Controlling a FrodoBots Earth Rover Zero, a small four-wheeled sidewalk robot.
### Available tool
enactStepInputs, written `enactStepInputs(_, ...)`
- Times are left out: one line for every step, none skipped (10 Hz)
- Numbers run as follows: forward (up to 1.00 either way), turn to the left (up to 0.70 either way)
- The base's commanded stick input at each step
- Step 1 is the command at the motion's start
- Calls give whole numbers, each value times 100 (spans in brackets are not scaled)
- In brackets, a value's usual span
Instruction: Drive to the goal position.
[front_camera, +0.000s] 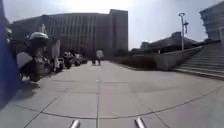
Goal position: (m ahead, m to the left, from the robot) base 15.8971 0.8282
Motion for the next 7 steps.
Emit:
enactStepInputs(70,-15)
enactStepInputs(70,-7)
enactStepInputs(70,1)
enactStepInputs(70,1)
enactStepInputs(70,1)
enactStepInputs(70,1)
enactStepInputs(70,1)
